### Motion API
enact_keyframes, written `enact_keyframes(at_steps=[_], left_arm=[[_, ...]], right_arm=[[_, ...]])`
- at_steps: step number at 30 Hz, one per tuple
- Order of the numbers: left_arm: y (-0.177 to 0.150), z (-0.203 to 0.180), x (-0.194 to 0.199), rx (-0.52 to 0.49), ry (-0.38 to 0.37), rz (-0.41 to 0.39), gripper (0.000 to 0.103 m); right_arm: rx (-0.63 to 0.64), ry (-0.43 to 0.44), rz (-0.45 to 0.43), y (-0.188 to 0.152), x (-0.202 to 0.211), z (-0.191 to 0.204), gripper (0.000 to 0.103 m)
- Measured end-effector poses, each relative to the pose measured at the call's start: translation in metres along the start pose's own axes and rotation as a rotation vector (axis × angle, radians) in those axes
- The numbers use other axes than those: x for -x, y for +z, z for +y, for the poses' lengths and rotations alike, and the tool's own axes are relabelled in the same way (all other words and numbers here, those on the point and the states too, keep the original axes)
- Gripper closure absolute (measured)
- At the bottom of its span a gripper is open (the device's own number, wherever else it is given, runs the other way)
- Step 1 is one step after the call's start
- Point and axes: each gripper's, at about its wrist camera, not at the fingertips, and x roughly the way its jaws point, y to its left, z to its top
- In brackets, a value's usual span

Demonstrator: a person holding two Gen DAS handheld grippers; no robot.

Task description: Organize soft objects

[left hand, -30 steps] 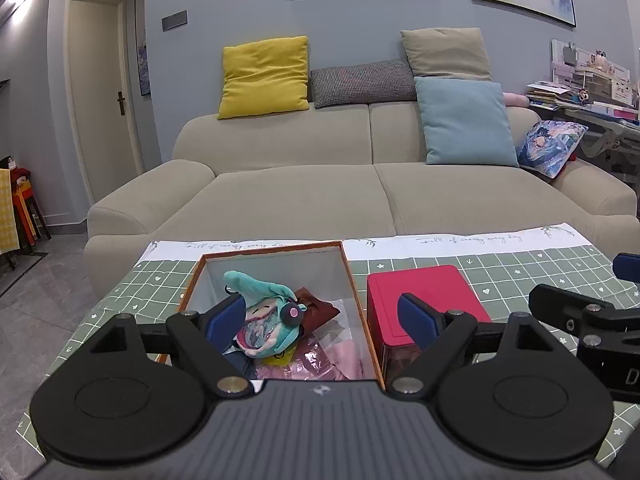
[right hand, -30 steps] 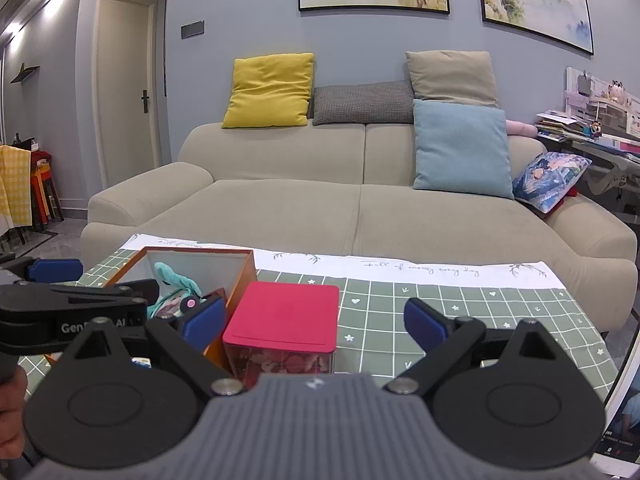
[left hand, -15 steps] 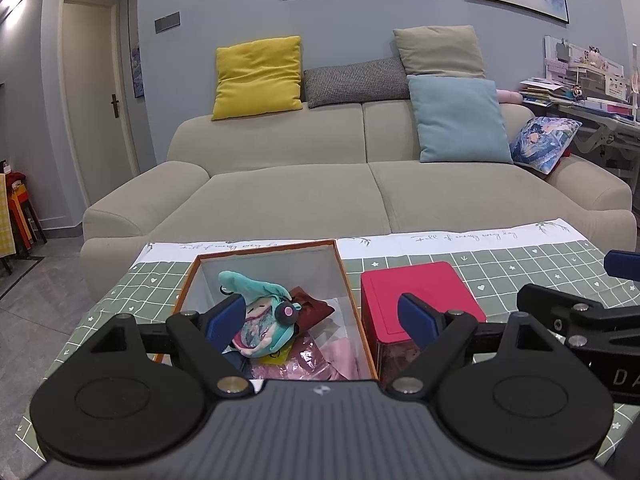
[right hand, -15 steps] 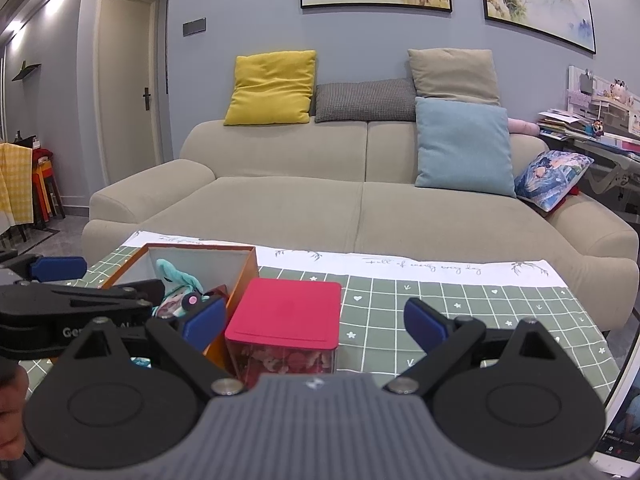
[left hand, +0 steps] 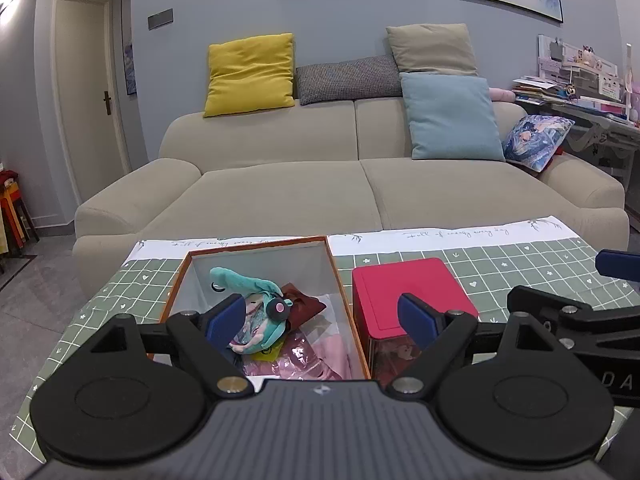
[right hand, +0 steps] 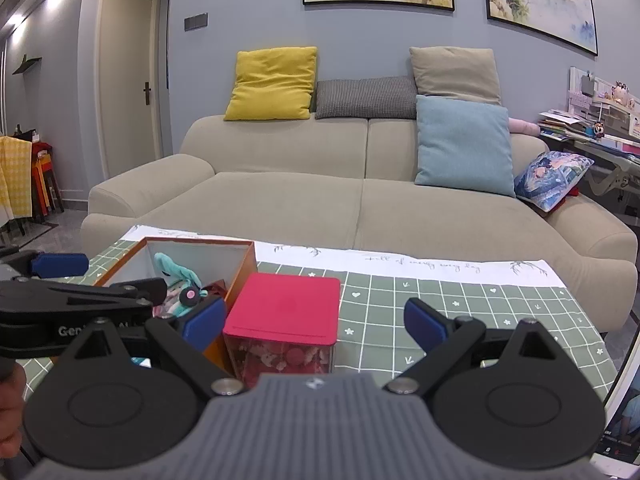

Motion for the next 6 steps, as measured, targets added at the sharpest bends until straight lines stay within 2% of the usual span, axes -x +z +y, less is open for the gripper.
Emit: enact_keyframes(at_steps=[6], left_arm=[[-0.0006,0.0005,0.0015,-0.003,-0.007,-0.007,0.003]], right_arm=[[-0.005,-0.002,0.003,0.0008,-0.0017,0.0009,0.009]])
